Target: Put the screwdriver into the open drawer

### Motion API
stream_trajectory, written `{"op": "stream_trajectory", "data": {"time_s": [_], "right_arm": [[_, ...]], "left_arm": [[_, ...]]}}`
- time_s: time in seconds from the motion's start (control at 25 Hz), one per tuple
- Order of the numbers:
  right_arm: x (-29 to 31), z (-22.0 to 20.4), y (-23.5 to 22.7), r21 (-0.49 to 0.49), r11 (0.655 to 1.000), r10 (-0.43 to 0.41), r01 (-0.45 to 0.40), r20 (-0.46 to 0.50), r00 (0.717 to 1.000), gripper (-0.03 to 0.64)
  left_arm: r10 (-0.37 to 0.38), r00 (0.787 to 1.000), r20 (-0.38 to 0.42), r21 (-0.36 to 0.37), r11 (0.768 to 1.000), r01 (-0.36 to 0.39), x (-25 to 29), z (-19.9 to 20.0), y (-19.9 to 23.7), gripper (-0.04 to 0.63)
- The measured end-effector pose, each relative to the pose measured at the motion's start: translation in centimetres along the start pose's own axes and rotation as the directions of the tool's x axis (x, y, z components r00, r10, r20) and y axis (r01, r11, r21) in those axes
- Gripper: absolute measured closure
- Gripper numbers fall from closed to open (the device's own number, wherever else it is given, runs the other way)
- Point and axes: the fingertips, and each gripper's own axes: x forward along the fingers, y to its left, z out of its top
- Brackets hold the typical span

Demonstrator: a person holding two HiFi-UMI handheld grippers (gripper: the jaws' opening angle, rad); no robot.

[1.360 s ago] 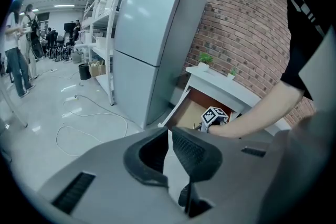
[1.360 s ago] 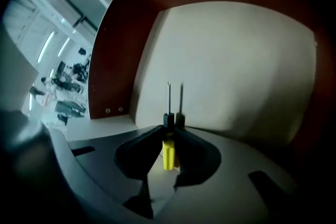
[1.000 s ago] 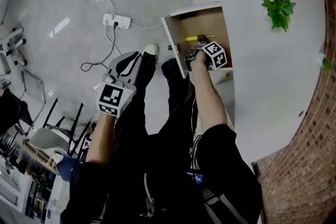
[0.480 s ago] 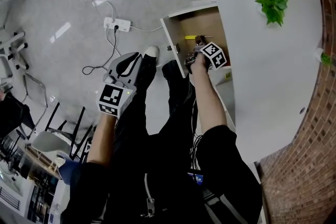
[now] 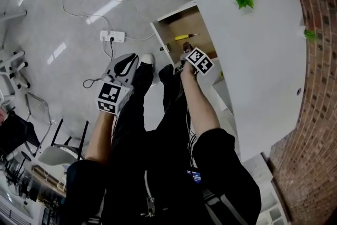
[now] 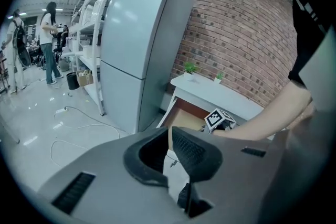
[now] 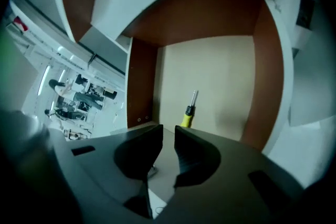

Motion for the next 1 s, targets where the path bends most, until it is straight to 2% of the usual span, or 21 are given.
{"op": "stream_trajectory", "data": {"time_s": [0.08,0.24,0.44,0.64,0.8,1.0], "right_arm": [[-1.9,-0.2,1.1,-0.101,0.995,0.004,-0.003,0.016,1.0,0.554],[-6.2,0.0,3.7,-0.278,0.96,0.037,-0.019,0.061,0.997,0.606],[-11.0,-0.1,5.8,-0.41,0.911,0.097,-0.051,0.092,0.991,0.606],[-16.8,1.5,7.8,-0.494,0.869,0.132,-0.032,0.17,0.977,0.607],[-22.0,4.0,9.6,-0.524,0.852,0.179,-0.017,0.261,0.949,0.607],[-28.7,8.6,12.3,-0.572,0.819,0.23,0.05,0.406,0.885,0.607]], "left_arm": [[-0.015,1.0,0.002,0.014,1.0,0.015,-0.5,0.7,-0.5,0.552],[-0.061,0.998,0.013,0.056,0.997,0.06,-0.9,2.9,-1.8,0.552],[-0.123,0.992,0.012,0.127,0.985,0.12,-1.4,5.7,-4.0,0.552],[-0.175,0.984,0.03,0.208,0.964,0.165,-1.9,9.2,-6.1,0.552],[-0.213,0.975,0.07,0.266,0.946,0.187,-2.4,12.9,-7.7,0.552],[-0.261,0.957,0.128,0.343,0.917,0.204,-2.4,18.3,-9.5,0.552]]}}
